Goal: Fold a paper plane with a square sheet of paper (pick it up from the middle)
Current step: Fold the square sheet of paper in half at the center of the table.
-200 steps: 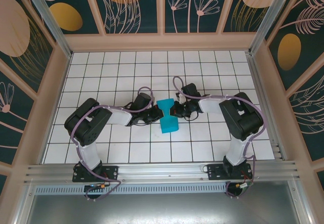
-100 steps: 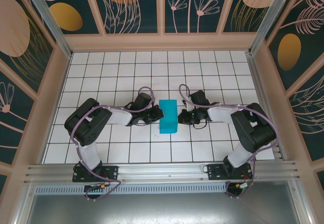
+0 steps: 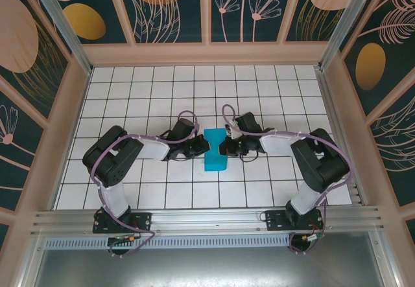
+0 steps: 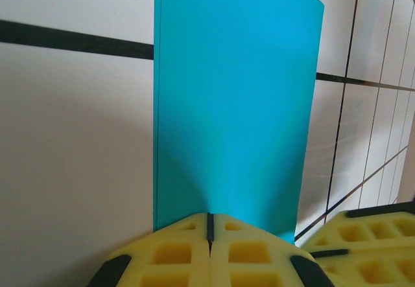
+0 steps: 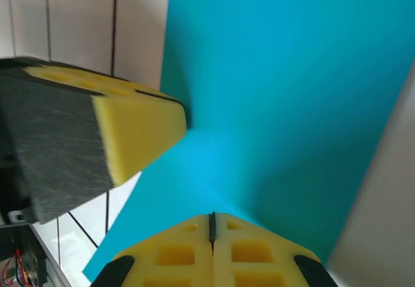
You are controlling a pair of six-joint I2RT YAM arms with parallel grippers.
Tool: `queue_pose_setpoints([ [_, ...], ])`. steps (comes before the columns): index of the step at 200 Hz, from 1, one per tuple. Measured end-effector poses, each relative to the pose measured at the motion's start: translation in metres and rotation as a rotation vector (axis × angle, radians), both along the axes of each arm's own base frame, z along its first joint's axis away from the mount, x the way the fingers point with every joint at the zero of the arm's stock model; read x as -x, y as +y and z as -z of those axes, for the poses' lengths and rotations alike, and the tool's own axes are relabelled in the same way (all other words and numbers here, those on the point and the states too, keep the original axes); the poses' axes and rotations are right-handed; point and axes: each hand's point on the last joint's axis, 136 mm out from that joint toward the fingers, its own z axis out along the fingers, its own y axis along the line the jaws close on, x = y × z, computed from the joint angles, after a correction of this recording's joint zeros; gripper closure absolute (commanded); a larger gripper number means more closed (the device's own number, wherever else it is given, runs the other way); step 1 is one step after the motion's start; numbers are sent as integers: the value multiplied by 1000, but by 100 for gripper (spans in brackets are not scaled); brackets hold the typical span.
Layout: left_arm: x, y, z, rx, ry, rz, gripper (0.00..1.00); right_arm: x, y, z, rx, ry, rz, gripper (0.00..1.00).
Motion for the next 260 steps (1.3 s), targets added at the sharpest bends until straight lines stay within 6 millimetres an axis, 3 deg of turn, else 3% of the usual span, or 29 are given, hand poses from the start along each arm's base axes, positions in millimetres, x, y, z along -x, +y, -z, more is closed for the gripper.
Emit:
queue_pose_setpoints([
  [51,0,0,1,-2,3,-1,100,13,-8,16,24,40,-5,100],
  [132,2,1,3,-1,1,-1,100,48,-40,9,72,46,21,100],
  [173,1,1,3,1,-1,-1,100,20,-22,-29,12,-44,29,100],
  [187,1,1,3,1,-1,-1,100,10,-13,-33,1,-59,25,100],
  [217,1,1,2,1,-1,-1,100,8,-1,-15,19,-19,7,100],
  [260,1,1,2,1,-1,-1,100,20,-2,12,62,49,-4,100],
])
